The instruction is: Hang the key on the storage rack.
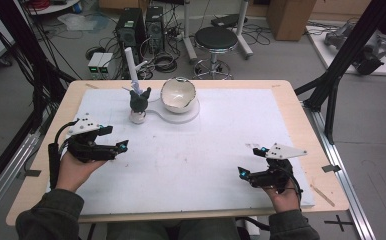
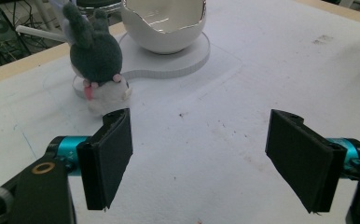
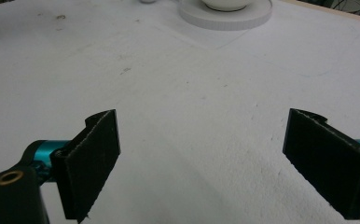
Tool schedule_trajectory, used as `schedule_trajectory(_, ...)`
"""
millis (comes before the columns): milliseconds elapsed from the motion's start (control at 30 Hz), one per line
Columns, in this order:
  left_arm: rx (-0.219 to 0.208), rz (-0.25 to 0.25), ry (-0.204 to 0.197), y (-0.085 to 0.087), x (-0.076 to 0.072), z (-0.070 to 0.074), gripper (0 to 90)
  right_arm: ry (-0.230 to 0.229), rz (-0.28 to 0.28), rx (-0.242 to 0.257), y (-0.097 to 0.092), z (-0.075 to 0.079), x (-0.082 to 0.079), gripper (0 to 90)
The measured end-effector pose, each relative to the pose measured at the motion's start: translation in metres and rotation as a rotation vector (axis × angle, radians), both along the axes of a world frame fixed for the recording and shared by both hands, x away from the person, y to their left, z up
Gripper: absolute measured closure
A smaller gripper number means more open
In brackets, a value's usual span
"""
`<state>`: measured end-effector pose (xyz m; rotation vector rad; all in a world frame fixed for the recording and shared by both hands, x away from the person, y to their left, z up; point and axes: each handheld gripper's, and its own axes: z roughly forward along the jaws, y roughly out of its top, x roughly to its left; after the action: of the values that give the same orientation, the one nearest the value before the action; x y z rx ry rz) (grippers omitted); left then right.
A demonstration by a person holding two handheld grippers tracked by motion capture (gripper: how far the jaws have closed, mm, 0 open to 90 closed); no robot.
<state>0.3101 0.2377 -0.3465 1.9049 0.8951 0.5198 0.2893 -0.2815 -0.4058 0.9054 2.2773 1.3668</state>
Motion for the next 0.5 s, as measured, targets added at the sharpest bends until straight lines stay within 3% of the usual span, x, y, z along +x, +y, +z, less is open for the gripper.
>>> schedule_trajectory(500,-0.011,-0.007,-0.016,0.003,-0.017,-0.003,23.0,0.003,-0.006,0.001,0.000,0.000,0.000,10.0)
